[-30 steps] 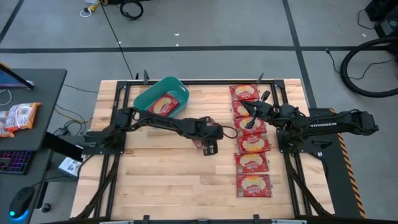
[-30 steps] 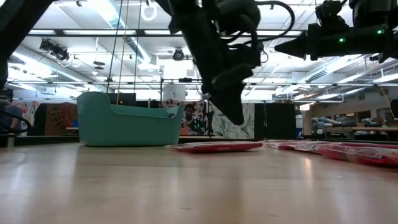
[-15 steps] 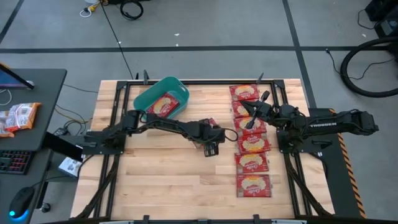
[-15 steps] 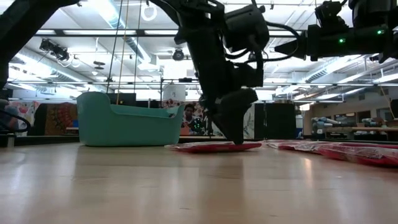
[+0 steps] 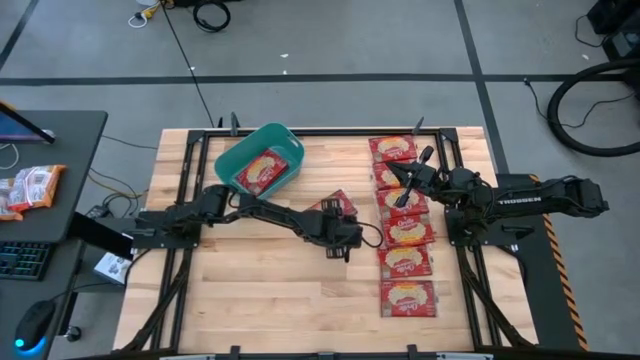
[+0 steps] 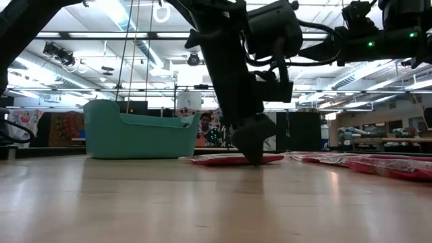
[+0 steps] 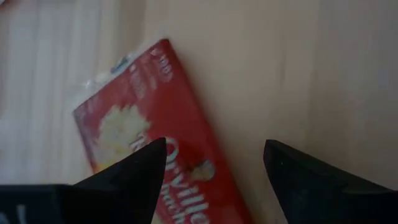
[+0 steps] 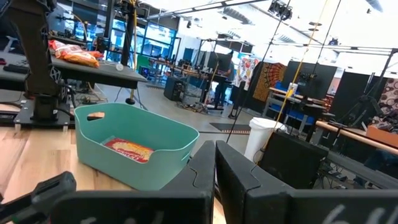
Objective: Sort popcorn bags into baskets
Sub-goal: Put the popcorn bag into the bin
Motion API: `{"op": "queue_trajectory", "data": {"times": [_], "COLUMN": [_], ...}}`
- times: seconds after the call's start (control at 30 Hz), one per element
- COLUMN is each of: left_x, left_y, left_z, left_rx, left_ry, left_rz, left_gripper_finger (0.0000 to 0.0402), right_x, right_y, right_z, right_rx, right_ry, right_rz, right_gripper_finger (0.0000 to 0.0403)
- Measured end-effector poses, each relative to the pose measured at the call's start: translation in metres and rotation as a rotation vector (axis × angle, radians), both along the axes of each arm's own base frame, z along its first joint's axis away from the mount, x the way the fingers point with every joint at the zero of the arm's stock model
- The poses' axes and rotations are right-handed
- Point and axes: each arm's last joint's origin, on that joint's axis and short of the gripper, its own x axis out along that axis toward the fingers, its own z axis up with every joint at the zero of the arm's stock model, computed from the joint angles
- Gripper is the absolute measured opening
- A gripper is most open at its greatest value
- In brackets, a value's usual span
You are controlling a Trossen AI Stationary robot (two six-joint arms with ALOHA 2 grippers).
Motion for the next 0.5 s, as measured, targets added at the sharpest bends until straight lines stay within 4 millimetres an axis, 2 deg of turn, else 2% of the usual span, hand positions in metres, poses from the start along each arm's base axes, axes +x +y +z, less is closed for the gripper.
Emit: {"op": "queue_trajectory", "data": {"times": [0.2,0.37,0.5], "left_x": [-0.003,-0.007,-0.01], "left_y": [0.004,0.01,0.016], "left_z": [-0.001,-0.002,-0.003], "left_rx": [0.074,0.062,0.052], "left_ry": [0.026,0.066,0.091], "left_rz": [0.03,0.067,0.089], "left_gripper_finger": [0.0274,0.0272,0.0245], "right_x": [0.0,0.0,0.0], "right_y": [0.0,0.0,0.0], "right_z": [0.0,0.0,0.0], "right_rx": [0.0,0.001,0.001], "right_ry": [0.0,0.0,0.0], "right_rz": [0.0,0.001,0.001], "right_gripper_finger": [0.002,0.002,0.002]}}
